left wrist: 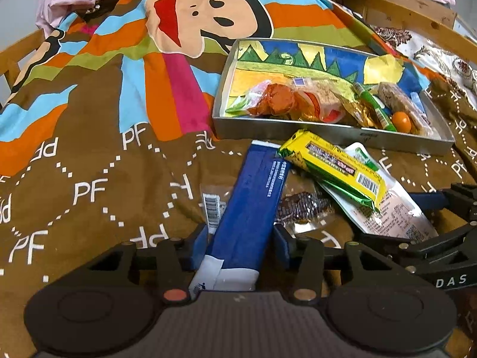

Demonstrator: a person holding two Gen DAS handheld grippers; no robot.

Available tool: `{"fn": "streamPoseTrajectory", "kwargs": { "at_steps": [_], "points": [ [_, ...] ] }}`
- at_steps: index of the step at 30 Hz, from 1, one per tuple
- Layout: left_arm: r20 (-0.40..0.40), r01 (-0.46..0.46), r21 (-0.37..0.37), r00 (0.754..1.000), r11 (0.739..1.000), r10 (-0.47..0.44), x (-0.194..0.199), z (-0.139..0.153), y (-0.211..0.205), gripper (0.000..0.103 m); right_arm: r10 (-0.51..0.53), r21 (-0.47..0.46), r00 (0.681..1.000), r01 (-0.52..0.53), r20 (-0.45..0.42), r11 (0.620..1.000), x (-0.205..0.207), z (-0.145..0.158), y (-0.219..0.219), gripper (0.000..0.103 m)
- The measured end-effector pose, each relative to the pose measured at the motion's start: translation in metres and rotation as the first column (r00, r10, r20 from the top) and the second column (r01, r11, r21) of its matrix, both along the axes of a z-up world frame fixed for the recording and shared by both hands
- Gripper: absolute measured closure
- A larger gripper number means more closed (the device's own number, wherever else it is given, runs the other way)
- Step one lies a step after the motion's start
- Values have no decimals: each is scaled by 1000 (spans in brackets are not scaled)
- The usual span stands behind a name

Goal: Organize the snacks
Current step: 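Lift the blue box and the white bag off the blanket, then carry the blue box and white bag over the tray and lower them in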

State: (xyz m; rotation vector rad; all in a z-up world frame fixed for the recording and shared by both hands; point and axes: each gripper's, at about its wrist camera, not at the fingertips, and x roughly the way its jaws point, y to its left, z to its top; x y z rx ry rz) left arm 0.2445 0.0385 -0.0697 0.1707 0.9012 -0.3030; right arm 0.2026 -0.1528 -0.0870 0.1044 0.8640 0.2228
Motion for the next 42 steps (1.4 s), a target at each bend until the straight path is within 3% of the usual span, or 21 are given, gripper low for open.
{"fn": "streamPoseTrajectory", "kwargs": {
  "at_steps": [7,10,15,18,27,31,37,42],
  "points": [
    [-35,-16,-5,999,1000,16,-15,3,1,56,-74,66,997,74,-3,995,-21,7,-14,37],
    [-59,-17,-24,998,1000,16,-24,4,2,57,-84,65,996,85,-20,994,-34,9,-16,39],
    [-102,6,-44,995,999,-11,-43,8,1,57,-70,28,997,72,-40,997,-58,12,-13,38],
    [-130,13,-58,991,998,-21,-48,7,1,57,-60,3,998,61,-35,998,-64,11,-10,30],
    [-107,-10,-65,994,998,3,-38,6,-1,48,-43,-77,999,44,15,996,-58,-2,4,11],
    [-75,0,-37,997,999,-3,-31,2,-7,44,-61,-56,998,63,28,996,-53,-12,2,7],
    [-61,18,-19,998,1000,-19,-28,-1,-12,48,-72,-54,997,74,34,996,-57,-11,3,14],
    [-57,33,-23,998,999,-34,-39,2,-10,64,-98,-45,995,100,34,994,-69,-6,-1,27]
  ]
}}
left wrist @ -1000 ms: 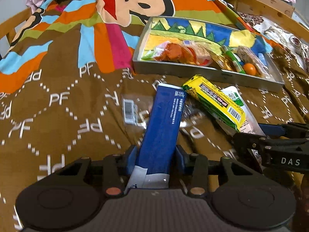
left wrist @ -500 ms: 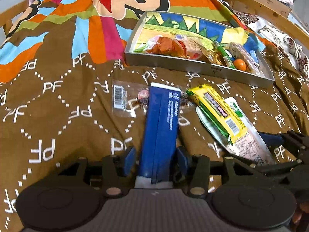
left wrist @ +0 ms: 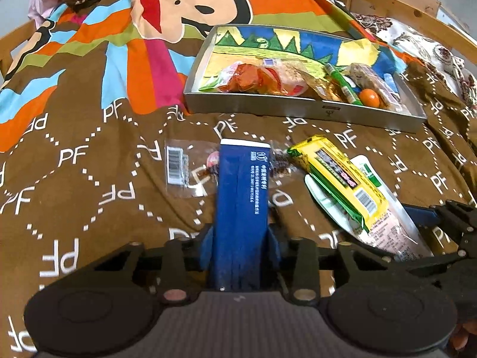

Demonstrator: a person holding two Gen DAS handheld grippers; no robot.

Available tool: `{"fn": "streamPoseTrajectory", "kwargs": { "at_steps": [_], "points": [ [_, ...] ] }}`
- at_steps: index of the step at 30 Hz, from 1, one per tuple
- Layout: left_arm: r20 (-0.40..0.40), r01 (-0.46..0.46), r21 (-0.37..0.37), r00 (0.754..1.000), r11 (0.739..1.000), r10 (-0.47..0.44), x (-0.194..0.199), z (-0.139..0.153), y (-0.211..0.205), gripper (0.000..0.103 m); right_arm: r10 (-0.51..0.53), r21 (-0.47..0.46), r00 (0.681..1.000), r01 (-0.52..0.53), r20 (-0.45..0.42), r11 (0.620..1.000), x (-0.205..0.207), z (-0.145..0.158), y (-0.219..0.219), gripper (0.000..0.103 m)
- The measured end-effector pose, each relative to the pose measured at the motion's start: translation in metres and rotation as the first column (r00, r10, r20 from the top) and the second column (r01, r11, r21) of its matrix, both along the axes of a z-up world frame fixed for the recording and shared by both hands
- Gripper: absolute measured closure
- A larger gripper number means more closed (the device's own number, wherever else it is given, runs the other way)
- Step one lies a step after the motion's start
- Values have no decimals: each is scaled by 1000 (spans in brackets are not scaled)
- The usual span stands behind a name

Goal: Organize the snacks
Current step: 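Carry the blue box and white bag over the tray and lower them in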

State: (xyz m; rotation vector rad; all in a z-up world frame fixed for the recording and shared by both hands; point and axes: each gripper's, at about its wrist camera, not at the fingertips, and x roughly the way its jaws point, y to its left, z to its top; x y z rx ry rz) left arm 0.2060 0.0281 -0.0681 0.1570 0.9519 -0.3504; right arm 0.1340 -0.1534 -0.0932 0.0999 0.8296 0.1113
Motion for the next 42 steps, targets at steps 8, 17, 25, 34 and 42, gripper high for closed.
{"fn": "streamPoseTrajectory", "kwargs": {
  "at_steps": [8,17,25,34,42],
  "points": [
    [-80,-56,-88,996,995,49,-18,4,5,66,-1,-76,1000,1,-6,997,-35,7,9,41],
    [-83,-113,-164,992,980,100,-38,9,9,67,-2,-212,998,14,56,977,-58,11,23,48],
    [3,-117,-228,993,967,121,-43,21,10,67,27,-378,989,30,145,926,-68,14,37,49],
    [123,-44,-276,989,960,81,-50,35,0,67,44,-426,956,88,290,900,-73,27,37,49],
    [198,-55,-338,972,940,128,-52,48,8,67,58,-414,919,120,391,902,-73,48,31,48]
  ]
}}
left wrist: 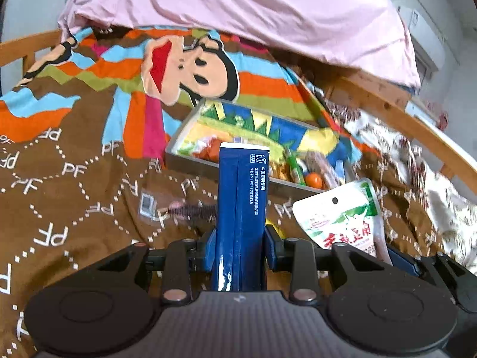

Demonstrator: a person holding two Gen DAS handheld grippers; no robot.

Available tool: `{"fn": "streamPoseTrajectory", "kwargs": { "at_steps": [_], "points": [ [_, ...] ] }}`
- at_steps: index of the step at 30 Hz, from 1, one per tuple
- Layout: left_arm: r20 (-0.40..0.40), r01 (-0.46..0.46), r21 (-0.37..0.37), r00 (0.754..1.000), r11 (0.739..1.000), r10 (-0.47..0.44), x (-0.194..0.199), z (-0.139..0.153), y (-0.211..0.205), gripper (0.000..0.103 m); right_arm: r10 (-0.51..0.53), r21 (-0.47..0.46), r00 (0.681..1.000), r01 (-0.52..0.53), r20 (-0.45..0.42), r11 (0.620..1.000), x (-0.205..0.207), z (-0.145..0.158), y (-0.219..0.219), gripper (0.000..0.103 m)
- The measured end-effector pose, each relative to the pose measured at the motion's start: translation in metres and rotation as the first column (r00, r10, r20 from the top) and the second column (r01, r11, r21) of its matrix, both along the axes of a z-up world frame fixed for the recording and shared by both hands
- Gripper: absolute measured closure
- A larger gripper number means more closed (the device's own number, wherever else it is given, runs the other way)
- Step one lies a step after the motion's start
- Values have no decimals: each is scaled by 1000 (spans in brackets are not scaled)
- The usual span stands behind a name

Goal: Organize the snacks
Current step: 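Carry the blue box and white bag over the tray and lower them in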

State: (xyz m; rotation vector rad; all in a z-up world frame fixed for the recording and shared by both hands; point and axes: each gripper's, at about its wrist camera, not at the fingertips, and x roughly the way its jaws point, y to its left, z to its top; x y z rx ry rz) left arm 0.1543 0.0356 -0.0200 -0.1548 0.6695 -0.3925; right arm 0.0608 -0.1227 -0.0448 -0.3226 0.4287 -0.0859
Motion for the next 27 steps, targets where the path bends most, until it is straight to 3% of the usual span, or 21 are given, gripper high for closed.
{"fn": "streamPoseTrajectory", "kwargs": {
  "at_steps": [4,10,14,20,27],
  "points": [
    [58,-34,-21,998,999,35,6,7,2,66,24,-10,999,-24,38,1000,8,14,-6,48],
    [158,-87,-2,984,996,86,32,14,-8,66,95,-90,992,-88,79,992,36,36,-20,48],
    [206,-107,-27,972,994,110,57,15,-13,66,119,-145,988,-104,100,984,66,40,-32,48],
    [208,-155,-97,963,983,173,108,10,-20,66,24,-34,987,-19,159,999,119,29,-53,48],
    [235,-160,-144,953,977,191,157,5,-36,66,-31,60,990,23,140,998,184,9,-60,48]
  ]
}}
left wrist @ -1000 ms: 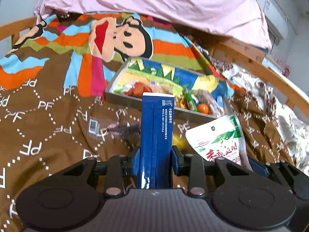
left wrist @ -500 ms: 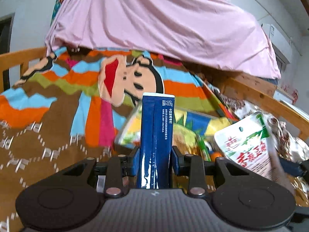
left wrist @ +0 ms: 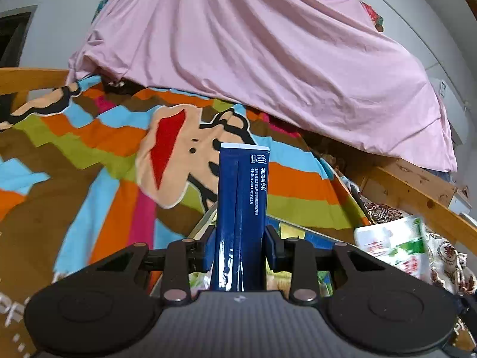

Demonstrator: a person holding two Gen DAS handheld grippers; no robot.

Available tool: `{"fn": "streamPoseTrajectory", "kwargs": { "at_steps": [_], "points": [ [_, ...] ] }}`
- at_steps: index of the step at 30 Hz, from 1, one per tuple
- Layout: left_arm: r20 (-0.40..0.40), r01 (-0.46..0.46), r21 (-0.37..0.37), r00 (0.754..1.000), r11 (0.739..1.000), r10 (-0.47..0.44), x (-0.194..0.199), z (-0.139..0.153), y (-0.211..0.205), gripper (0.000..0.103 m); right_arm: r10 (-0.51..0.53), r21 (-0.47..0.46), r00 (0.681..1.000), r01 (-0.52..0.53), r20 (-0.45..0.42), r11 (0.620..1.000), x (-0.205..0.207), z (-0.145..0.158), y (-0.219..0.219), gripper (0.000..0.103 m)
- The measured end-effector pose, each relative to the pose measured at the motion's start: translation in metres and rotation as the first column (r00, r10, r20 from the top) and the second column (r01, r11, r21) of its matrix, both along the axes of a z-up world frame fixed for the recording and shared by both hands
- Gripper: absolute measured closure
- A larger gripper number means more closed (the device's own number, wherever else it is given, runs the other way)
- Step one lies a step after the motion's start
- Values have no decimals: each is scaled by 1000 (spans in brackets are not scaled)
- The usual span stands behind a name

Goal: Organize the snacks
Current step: 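Carry the blue box and white bag over the tray and lower them in, then open both tools in the tray and lift them away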

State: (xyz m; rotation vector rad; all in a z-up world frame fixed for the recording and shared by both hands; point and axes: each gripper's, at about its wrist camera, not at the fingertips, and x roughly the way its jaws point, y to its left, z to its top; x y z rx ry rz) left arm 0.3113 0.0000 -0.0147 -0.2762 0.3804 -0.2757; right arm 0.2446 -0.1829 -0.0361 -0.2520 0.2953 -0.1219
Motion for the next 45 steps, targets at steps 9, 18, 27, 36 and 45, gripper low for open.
{"fn": "streamPoseTrajectory", "kwargs": {
  "at_steps": [9,18,27,36,45],
  "points": [
    [-56,63,-35,996,997,-65,42,-17,-9,66,-18,87,999,23,-49,996,51,-19,-5,47],
    [-145,54,-11,988,998,-55,65,-41,-22,66,-20,75,994,28,-111,997,65,-36,-1,46],
    [-201,77,-23,976,997,-80,74,-52,-25,58,-30,110,984,50,-176,993,72,-47,-2,27],
    [-209,51,-132,975,990,-78,68,-36,-3,30,-48,139,996,58,-80,989,40,-11,-3,12],
    [-87,-8,-70,996,998,1,12,24,12,12,-31,204,998,18,61,979,-26,46,-12,1]
  ]
}}
